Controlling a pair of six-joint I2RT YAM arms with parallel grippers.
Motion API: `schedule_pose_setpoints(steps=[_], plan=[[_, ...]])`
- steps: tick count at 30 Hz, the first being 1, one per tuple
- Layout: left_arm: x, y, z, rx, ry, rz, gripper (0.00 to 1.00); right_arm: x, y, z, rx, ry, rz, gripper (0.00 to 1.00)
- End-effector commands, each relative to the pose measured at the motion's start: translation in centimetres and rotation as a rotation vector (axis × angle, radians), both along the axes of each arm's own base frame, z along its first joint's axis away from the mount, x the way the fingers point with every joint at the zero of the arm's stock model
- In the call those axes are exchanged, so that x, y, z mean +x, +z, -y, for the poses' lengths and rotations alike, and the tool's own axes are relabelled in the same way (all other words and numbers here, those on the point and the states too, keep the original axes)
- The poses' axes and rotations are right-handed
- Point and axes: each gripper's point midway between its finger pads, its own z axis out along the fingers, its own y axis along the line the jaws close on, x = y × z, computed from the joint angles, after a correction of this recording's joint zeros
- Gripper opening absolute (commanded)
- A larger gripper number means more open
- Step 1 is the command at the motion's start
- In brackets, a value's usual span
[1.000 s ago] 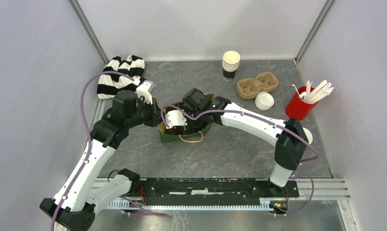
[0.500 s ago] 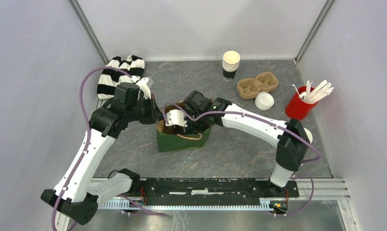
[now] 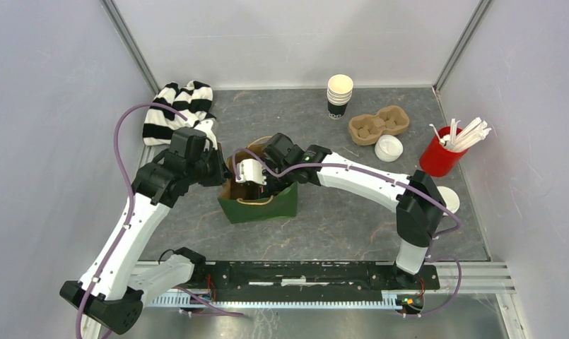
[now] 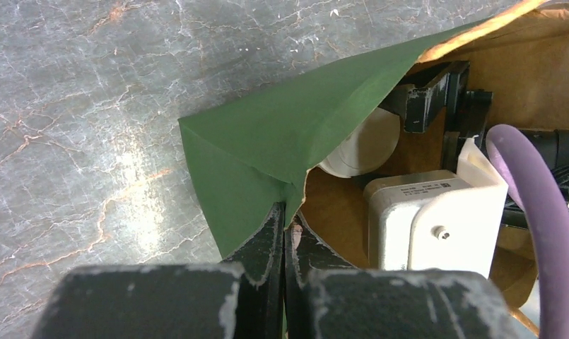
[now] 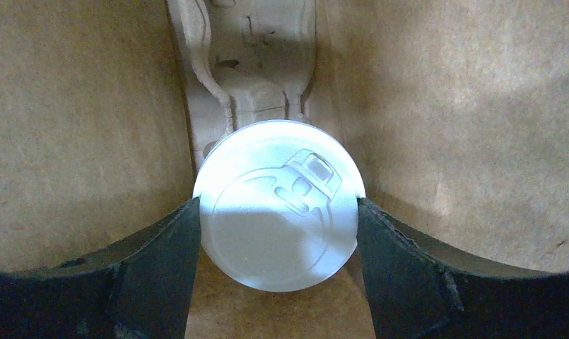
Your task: Pack the takeout coffee
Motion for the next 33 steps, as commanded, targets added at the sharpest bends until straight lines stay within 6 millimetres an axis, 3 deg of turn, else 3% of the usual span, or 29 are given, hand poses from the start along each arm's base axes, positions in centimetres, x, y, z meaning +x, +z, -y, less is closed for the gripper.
schedule_pose_setpoints(steps=[1, 11, 15, 23, 33], plan=[[0.3, 0.9, 0.3, -0.041, 0.014, 0.047, 0.02, -2.0, -6.3, 3.8, -0.243, -0.064, -0.141, 0.67], [0.2, 0.6, 0.1, -0.029, 0.011, 0.047, 0.02, -0.1, 3.1, 0.6, -0.092, -0.159, -0.031, 0.98], [0.1, 0.1, 0.1, -0.022, 0.006, 0.035, 0.02, 0.1, 6.0, -0.1, -0.056, -0.195, 0.002, 0.98], [0.1, -0.7, 0.1, -0.022, 0.024, 0.010, 0.02, 0.1, 10.1, 0.3, 0.006, -0.279, 0.056, 0.98], [-0.2, -0.4, -0.3, -0.021, 0.063, -0.016, 0.05, -0.3, 18.8, -0.1, 0.308, -0.408, 0.050, 0.98]])
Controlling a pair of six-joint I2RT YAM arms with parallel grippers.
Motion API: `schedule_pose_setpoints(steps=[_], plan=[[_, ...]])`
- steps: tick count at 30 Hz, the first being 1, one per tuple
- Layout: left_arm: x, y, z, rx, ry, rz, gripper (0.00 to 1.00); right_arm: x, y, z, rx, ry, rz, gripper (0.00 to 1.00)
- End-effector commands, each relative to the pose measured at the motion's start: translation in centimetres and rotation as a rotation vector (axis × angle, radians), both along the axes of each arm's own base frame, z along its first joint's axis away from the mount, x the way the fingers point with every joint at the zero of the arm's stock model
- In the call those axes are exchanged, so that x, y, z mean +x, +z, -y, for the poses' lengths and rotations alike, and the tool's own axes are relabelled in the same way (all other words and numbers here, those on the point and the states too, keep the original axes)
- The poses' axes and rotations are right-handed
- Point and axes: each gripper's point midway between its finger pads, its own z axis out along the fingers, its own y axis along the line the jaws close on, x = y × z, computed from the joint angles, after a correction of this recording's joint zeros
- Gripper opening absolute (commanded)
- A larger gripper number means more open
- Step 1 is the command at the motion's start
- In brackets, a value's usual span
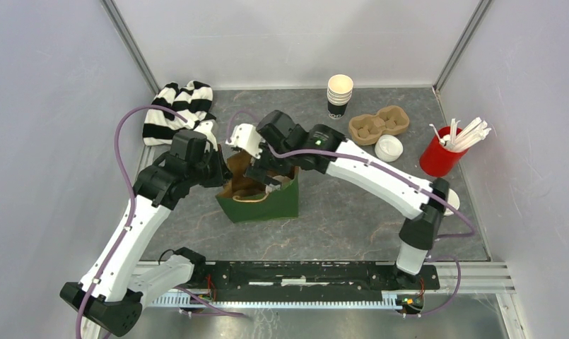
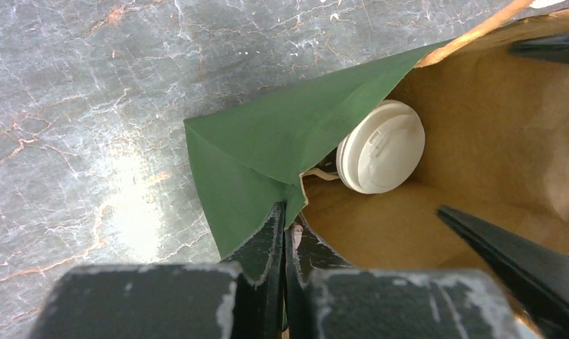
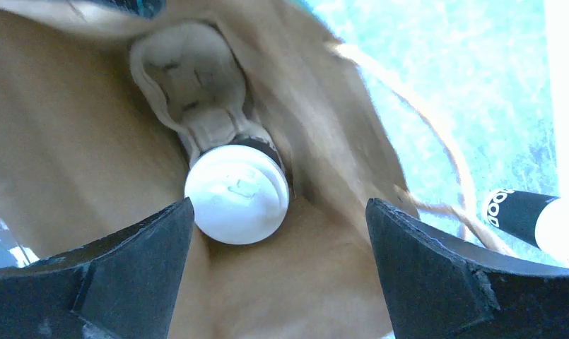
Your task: Pack the takeout coffee
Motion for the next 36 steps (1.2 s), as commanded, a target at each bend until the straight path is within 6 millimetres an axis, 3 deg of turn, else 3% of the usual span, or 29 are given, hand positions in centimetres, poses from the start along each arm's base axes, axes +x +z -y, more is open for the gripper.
schedule_pose_setpoints(steps=[1, 5, 9, 11, 13, 17, 19, 21, 23, 25, 27, 30, 34, 36], plan=[[-0.5, 0.2, -0.2, -0.024, 0.058, -0.033, 0.08, -0.7, 8.1, -0.2, 0.278, -0.081, 0.053, 0.98], [-0.5, 0.4, -0.2, -0.028, 0.063, -0.033, 0.10, -1.1, 11.7, 0.0, 0.407, -0.110, 0.071, 0.98], [-0.6, 0.8, -0.3, -0.035, 0.066, -0.028, 0.15, -1.7, 17.2, 1.7, 0.585, -0.176, 0.110, 0.98], [-0.7, 1.0, -0.3, -0.039, 0.067, -0.022, 0.19, -1.3, 18.5, 4.5, 0.653, -0.321, 0.127, 0.98], [-0.9, 1.3, -0.3, -0.043, 0.067, -0.017, 0.23, -0.9, 18.5, 9.1, 0.680, -0.540, 0.146, 0.98], [-1.1, 1.9, -0.3, -0.050, 0.061, -0.012, 0.30, -2.3, 13.2, 16.4, 0.568, -0.790, 0.121, 0.98], [-1.4, 1.9, -0.4, -0.051, 0.058, -0.016, 0.33, -3.7, 10.1, 18.2, 0.507, -0.830, 0.072, 0.98], [-1.7, 2.0, -0.4, -0.057, 0.052, -0.020, 0.34, -5.1, 6.1, 18.7, 0.438, -0.827, -0.004, 0.98], [-2.0, 2.1, -0.3, -0.065, 0.048, -0.027, 0.34, -6.4, 1.1, 18.0, 0.388, -0.809, -0.102, 0.98], [-2.2, 2.1, 0.0, -0.077, 0.041, -0.037, 0.34, -7.2, -2.8, 15.1, 0.463, -0.753, -0.216, 0.98], [-2.4, 2.1, 0.1, -0.086, 0.039, -0.047, 0.34, -7.7, -5.5, 12.6, 0.598, -0.775, -0.337, 0.98], [-2.8, 2.2, 0.4, -0.101, 0.029, -0.062, 0.35, -7.9, -9.4, 11.1, 0.764, -0.920, -0.497, 0.98], [-3.2, 2.0, 0.8, -0.135, 0.036, -0.087, 0.34, -7.4, -11.5, 8.8, 0.931, -0.990, -0.640, 0.98], [-3.5, 1.9, 1.2, -0.164, 0.033, -0.107, 0.34, -7.1, -12.4, 8.0, 0.927, -1.018, -0.674, 0.98]])
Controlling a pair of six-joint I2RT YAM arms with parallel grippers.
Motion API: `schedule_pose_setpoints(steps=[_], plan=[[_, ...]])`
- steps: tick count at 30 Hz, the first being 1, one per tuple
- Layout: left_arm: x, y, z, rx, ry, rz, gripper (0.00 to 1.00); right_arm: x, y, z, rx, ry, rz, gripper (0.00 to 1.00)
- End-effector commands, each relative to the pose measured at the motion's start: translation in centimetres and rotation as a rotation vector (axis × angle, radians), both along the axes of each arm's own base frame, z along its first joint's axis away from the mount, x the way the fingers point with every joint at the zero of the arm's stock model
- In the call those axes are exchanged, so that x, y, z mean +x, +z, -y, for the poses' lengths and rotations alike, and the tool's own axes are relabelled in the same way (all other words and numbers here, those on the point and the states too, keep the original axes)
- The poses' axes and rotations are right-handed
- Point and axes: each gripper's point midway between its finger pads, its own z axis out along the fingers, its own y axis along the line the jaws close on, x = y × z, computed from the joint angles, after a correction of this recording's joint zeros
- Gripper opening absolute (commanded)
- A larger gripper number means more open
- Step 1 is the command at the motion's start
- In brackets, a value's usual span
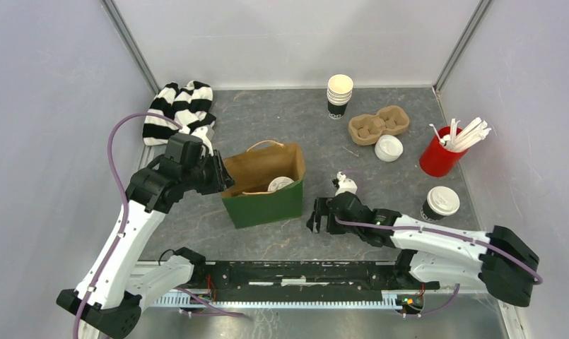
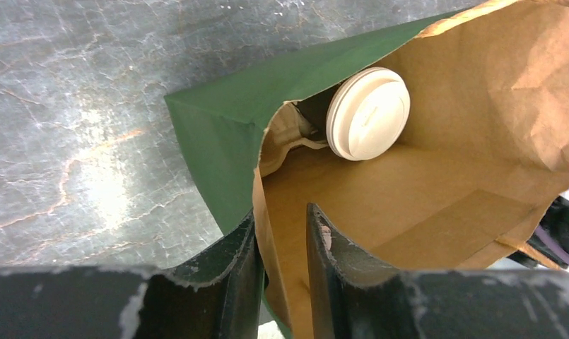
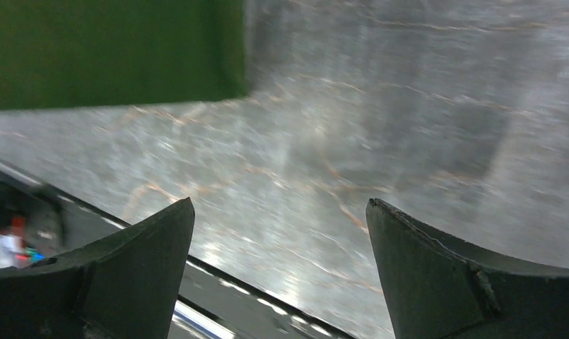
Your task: Pack the takeout coffee
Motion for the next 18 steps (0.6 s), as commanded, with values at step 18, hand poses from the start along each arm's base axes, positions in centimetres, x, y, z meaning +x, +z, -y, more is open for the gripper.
schedule_pose_setpoints(steps=[18], plan=[[-3.4, 3.9, 3.7, -0.310, -0.111, 0.038, 0.62, 13.6, 1.0, -4.2, 0.152, -0.189, 0.163, 0.98]])
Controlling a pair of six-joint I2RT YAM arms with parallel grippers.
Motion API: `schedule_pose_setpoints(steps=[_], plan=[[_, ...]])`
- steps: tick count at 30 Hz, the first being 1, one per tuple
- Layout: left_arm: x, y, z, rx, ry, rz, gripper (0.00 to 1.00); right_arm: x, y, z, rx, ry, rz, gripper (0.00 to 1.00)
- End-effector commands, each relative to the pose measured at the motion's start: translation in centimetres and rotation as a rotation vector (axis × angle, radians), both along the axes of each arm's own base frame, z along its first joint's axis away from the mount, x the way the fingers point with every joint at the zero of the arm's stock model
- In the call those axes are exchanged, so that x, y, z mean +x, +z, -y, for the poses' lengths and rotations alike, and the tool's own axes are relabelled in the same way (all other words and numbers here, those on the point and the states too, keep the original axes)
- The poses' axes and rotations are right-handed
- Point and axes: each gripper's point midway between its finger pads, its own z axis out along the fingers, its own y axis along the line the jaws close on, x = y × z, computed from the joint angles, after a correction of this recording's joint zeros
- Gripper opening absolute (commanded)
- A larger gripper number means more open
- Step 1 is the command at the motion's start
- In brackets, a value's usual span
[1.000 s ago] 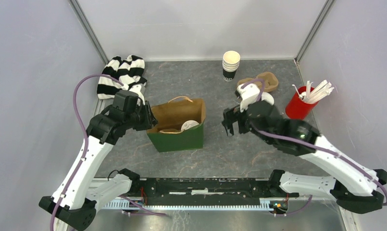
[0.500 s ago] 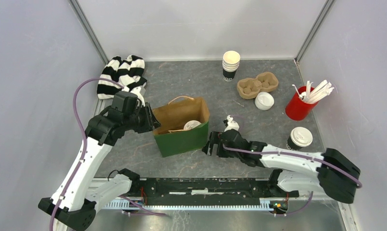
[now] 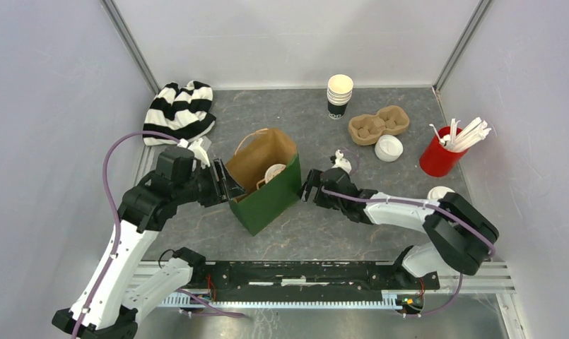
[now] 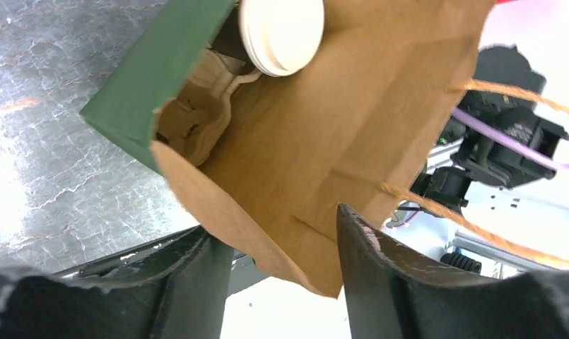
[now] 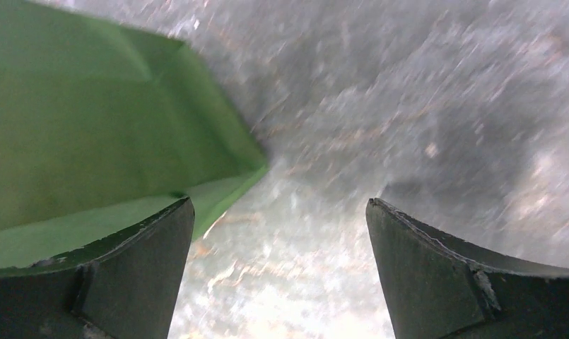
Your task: Pack the takeout coffee
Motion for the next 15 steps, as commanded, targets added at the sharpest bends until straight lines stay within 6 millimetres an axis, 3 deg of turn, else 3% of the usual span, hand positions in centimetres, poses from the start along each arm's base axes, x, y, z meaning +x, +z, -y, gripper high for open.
schedule_pose_setpoints(steps=[1, 4, 7, 11, 15], plan=[[-0.1, 3.9, 1.4, -0.081, -0.088, 0.113, 0.65, 5.0, 2.2, -0.2, -0.059, 0.063, 0.175, 0.98], [-0.5, 5.9, 1.2, -0.074, -0.132, 0.193, 0.86, 7.9, 3.0, -1.9, -0.047, 0.150, 0.216, 0.98], [-0.5, 7.6, 0.4, -0.028, -0.142, 0.278, 0.92, 10.8, 3.2, -3.6, -0.063, 0.197, 0.211, 0.98], [1.4, 8.8, -1.6, 0.075, -0.038, 0.325, 0.83, 14.0, 3.7, -4.2, -0.061, 0.199, 0.206, 0.98], [4.9, 7.2, -5.6, 0.261, 0.213, 0.275, 0.61, 16.5, 4.3, -5.8, -0.061, 0.286, 0.236, 0.98]])
